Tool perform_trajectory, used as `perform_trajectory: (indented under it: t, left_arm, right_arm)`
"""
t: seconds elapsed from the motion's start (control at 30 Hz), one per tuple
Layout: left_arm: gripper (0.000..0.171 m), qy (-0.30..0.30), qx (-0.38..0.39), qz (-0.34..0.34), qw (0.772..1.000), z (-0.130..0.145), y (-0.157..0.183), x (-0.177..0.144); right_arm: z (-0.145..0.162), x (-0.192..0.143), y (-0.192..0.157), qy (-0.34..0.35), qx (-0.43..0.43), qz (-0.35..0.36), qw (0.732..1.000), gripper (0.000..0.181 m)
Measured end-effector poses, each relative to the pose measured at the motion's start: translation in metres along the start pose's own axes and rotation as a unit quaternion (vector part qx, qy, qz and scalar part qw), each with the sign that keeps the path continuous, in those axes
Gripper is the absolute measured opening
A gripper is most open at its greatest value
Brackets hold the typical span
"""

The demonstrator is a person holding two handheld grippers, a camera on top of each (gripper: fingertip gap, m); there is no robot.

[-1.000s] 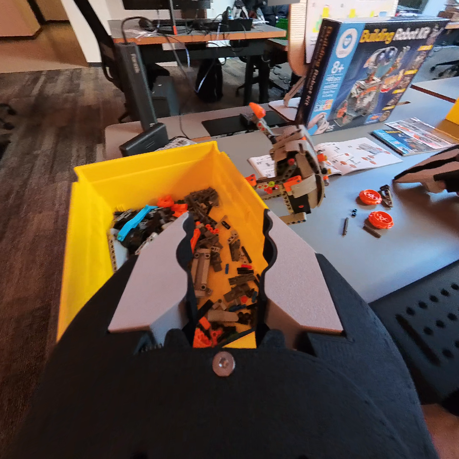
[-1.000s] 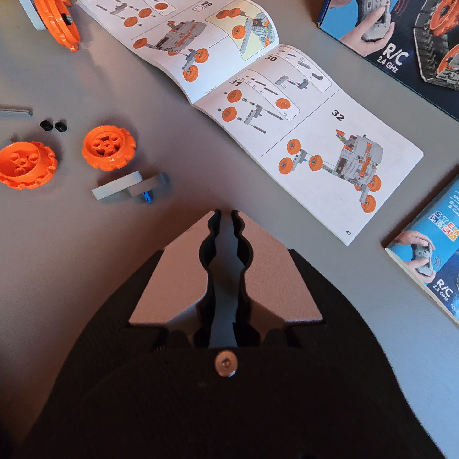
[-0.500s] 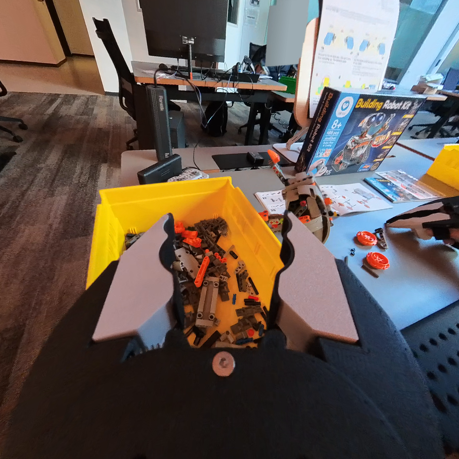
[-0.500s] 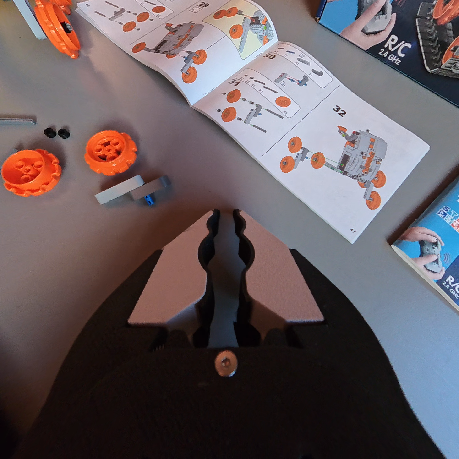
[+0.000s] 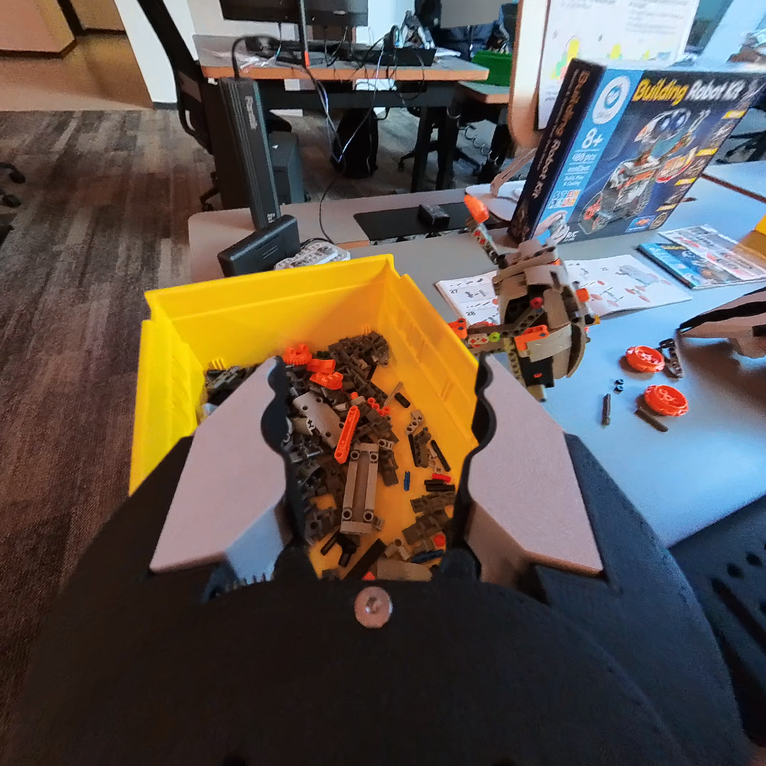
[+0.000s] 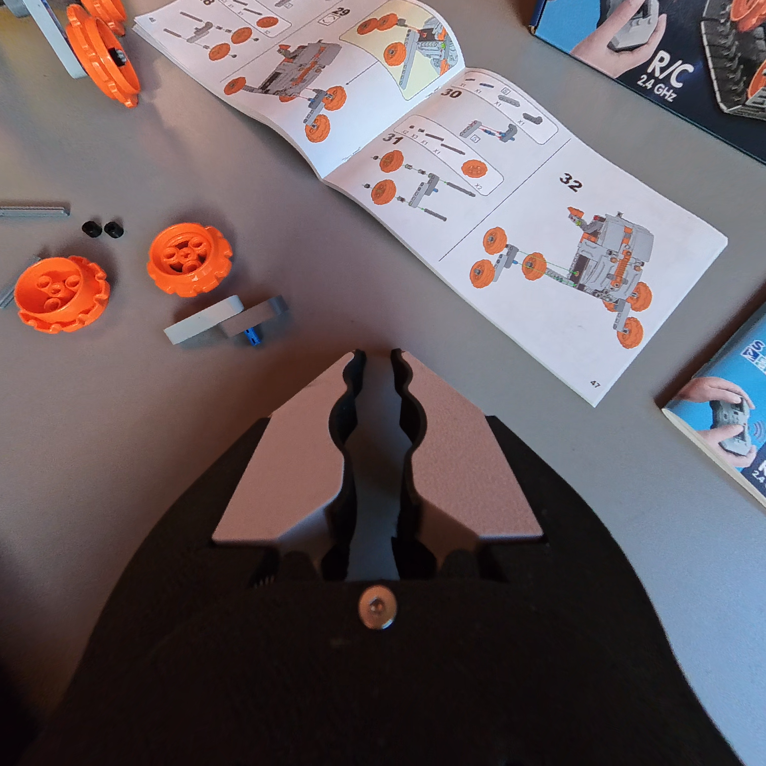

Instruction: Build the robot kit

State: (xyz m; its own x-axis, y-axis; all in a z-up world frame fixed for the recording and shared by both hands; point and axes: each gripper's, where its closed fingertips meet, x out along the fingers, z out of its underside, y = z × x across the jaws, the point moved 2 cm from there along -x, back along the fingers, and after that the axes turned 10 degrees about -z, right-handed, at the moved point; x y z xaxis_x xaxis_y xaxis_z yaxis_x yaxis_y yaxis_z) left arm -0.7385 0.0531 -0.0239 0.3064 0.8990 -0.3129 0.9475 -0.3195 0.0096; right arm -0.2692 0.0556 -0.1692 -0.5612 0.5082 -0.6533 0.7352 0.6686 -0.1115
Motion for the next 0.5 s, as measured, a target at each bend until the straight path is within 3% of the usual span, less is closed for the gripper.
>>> perform_trajectory:
  t: [0.37,0.5]
  left_arm:
    - [0.075,-0.104,0.046,-0.065,0.991,0.035,-0.029,0.004]
    - [0.066,-0.145,0.075,-0.021,0.986,0.051,-0.02,0.014]
  right_arm:
    - [-0.001,0.002,-0.005,-0.006,-0.007,-0.003,1.0,0.019]
    - [-0.002,0.004,-0.006,0.004,0.0,-0.014,1.0,0.02]
